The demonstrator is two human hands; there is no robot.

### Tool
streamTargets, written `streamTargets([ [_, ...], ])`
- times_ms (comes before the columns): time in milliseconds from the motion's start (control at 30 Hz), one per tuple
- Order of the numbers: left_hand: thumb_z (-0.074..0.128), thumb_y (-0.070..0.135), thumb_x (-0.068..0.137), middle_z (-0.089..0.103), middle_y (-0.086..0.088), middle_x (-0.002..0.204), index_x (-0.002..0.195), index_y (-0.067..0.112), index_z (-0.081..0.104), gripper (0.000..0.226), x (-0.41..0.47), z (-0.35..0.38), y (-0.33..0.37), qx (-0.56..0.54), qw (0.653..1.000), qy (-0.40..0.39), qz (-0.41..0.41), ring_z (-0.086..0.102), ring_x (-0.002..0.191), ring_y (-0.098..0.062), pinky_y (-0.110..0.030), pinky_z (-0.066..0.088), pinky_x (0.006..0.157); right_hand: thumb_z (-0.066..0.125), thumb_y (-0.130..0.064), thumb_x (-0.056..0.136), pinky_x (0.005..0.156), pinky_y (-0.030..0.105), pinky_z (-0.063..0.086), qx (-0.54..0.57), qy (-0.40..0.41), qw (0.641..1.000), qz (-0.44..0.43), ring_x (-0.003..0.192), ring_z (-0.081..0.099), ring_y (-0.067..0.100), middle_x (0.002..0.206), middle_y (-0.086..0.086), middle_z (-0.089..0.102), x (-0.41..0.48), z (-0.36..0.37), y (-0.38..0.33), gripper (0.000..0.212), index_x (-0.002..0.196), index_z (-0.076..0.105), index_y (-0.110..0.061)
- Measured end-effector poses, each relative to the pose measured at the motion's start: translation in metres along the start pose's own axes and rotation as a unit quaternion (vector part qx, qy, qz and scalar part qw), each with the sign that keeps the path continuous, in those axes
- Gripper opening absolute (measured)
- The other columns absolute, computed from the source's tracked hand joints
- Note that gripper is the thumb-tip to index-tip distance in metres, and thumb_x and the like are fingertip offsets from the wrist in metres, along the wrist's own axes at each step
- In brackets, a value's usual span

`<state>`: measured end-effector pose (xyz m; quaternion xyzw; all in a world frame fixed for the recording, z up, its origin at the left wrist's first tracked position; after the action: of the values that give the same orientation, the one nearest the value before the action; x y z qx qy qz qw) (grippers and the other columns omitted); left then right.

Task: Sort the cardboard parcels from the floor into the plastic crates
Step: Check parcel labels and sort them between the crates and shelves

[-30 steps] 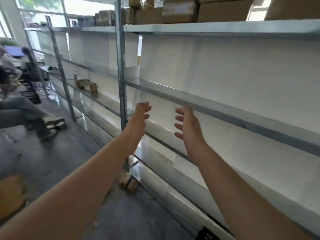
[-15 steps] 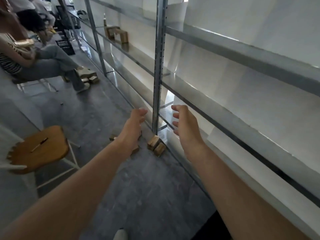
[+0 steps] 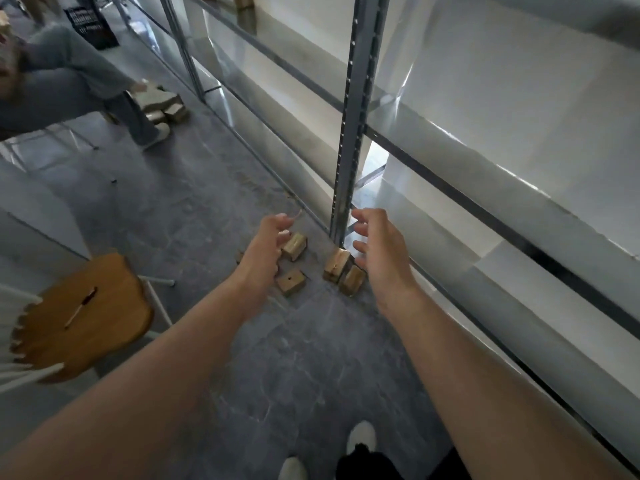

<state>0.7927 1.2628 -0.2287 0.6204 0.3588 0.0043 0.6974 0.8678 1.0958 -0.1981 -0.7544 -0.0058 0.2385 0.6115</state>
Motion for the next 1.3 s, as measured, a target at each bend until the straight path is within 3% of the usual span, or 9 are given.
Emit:
streamTargets([
  [233, 0.046, 0.062, 0.077, 0.057, 0.003, 0.138, 0.119, 0.035, 0.066, 0.054, 0.135, 0.002, 0.006, -0.003, 0.998, 0.034, -0.053, 0.048, 0.13, -0.021, -0.04, 0.032, 0.097, 0.039, -0.066, 0.087, 0.119, 0.056, 0.045, -0.016, -0.013, 0.999, 0.042, 0.138, 0.055, 0.024, 0.149, 0.0, 0.06, 0.152, 0.034, 0.02, 0.076, 0.149, 0.059, -0.026],
  [367, 0.05, 0.07, 0.057, 0.06, 0.004, 0.132, 0.126, 0.032, 0.065, 0.08, 0.214, 0.012, 0.001, 0.011, 0.997, 0.038, -0.069, 0.053, 0.12, -0.015, -0.039, 0.036, 0.095, 0.038, -0.063, 0.085, 0.114, 0.056, 0.049, -0.012, -0.009, 0.998, 0.06, 0.128, 0.061, 0.027, 0.126, 0.0, 0.065, 0.239, 0.05, 0.042, 0.07, 0.135, 0.066, -0.023],
  [467, 0.043, 0.063, 0.089, 0.062, 0.008, 0.12, 0.128, 0.027, 0.064, 0.057, 0.274, 0.02, -0.012, 0.011, 0.996, 0.031, -0.086, 0.057, 0.112, -0.013, -0.029, 0.041, 0.086, 0.04, -0.063, 0.083, 0.114, 0.053, 0.049, 0.005, 0.012, 0.995, 0.101, 0.133, 0.059, 0.026, 0.141, 0.004, 0.063, 0.289, 0.054, 0.068, 0.079, 0.144, 0.063, -0.019],
  [567, 0.039, 0.042, 0.104, 0.063, 0.012, 0.101, 0.124, 0.021, 0.064, 0.038, 0.336, 0.03, -0.037, 0.014, 0.992, 0.004, -0.123, 0.065, 0.077, 0.004, -0.015, 0.047, 0.062, 0.043, -0.059, 0.085, 0.106, 0.053, 0.052, 0.0, 0.027, 0.99, 0.137, 0.123, 0.065, 0.031, 0.118, -0.002, 0.068, 0.337, 0.06, 0.102, 0.051, 0.114, 0.07, -0.027],
  [700, 0.046, 0.051, 0.097, 0.059, 0.006, 0.136, 0.137, 0.026, 0.059, 0.049, 0.429, 0.045, -0.083, 0.041, 0.984, -0.043, -0.165, 0.052, 0.124, -0.011, -0.032, 0.035, 0.095, 0.046, -0.054, 0.094, 0.103, 0.058, 0.054, -0.007, 0.073, 0.979, 0.188, 0.121, 0.063, 0.04, 0.112, 0.017, 0.066, 0.409, 0.062, 0.164, 0.062, 0.121, 0.066, -0.002],
  [833, 0.043, 0.047, 0.1, 0.059, 0.007, 0.135, 0.136, 0.026, 0.06, 0.045, 0.516, 0.054, -0.141, 0.056, 0.978, -0.057, -0.192, 0.055, 0.104, -0.006, -0.025, 0.039, 0.079, 0.052, -0.05, 0.1, 0.084, 0.044, 0.053, 0.005, 0.119, 0.967, 0.223, 0.086, 0.064, 0.025, 0.087, 0.008, 0.061, 0.477, 0.071, 0.235, 0.066, 0.129, 0.06, 0.009],
  [1000, 0.041, 0.047, 0.101, 0.059, 0.006, 0.131, 0.129, 0.03, 0.065, 0.04, 0.592, 0.062, -0.22, 0.089, 0.967, -0.074, -0.227, 0.054, 0.102, -0.006, -0.025, 0.037, 0.073, 0.045, -0.061, 0.082, 0.089, 0.048, 0.054, 0.027, 0.142, 0.947, 0.287, 0.089, 0.058, 0.03, 0.073, -0.005, 0.054, 0.54, 0.101, 0.346, 0.042, 0.078, 0.063, -0.024],
  [1100, 0.038, 0.047, 0.103, 0.057, 0.003, 0.136, 0.136, 0.028, 0.061, 0.045, 0.627, 0.071, -0.267, 0.1, 0.962, -0.091, -0.237, 0.05, 0.115, -0.013, -0.033, 0.035, 0.092, 0.045, -0.054, 0.098, 0.075, 0.039, 0.042, 0.045, 0.147, 0.94, 0.303, 0.07, 0.048, 0.017, 0.058, -0.015, 0.049, 0.563, 0.106, 0.409, 0.038, 0.077, 0.058, -0.024],
  [1300, 0.036, 0.056, 0.101, 0.059, 0.003, 0.132, 0.127, 0.031, 0.065, 0.046, 0.694, 0.093, -0.368, 0.121, 0.959, -0.095, -0.24, 0.051, 0.123, -0.018, -0.042, 0.036, 0.108, 0.044, -0.063, 0.078, 0.084, 0.043, 0.055, 0.051, 0.156, 0.93, 0.328, 0.09, 0.071, 0.026, 0.092, 0.001, 0.075, 0.61, 0.107, 0.522, 0.049, 0.092, 0.072, -0.026],
])
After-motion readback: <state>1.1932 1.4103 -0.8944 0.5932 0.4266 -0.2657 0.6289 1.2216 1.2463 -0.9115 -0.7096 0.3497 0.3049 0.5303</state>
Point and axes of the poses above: each hand's wrist, its own x-axis towards the middle knuckle, its own z-axis out of the palm, y = z × x, the point moved 8 cm from there along x, towards the middle knuckle
